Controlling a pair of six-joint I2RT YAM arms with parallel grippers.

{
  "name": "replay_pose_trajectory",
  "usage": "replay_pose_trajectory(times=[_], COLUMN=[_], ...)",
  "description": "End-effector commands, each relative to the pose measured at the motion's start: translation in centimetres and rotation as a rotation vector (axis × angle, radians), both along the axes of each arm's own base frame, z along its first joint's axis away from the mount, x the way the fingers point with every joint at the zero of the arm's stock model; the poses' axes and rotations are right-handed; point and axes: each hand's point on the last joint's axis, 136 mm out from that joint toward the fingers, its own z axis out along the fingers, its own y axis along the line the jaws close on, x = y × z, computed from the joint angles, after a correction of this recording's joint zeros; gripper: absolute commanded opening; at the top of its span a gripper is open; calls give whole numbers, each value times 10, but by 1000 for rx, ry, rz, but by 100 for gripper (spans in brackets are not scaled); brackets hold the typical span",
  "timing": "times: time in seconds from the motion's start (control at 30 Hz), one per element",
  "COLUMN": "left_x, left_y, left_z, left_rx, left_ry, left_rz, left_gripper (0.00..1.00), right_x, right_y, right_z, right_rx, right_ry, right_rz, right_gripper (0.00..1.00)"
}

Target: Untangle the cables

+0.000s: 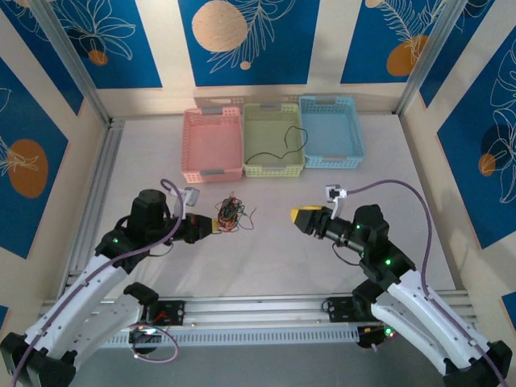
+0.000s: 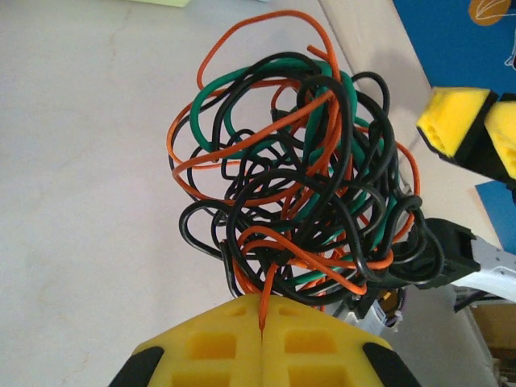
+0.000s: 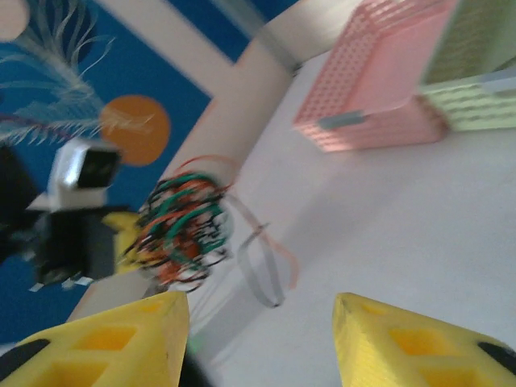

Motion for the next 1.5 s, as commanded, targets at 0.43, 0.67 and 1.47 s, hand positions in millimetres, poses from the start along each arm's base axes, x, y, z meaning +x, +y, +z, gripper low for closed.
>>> replay_pose_trajectory(times=[0.43, 0.67, 1.47], left_x=[-1, -2, -4], left_y=[-9, -9, -11], left_z=[17, 24, 22], left_rx=[-72, -76, -82], left_ry=[-15, -23, -16], left_rz=[-30, -38, -49], left_gripper=[0, 0, 0], right_x=[-11, 7, 13], right_y=[110, 112, 126], right_z=[31, 27, 8], right_rx=[-21, -64, -76], right_ry=[55, 92, 174], right_rz=[201, 131, 164], right_gripper=[47, 41, 31])
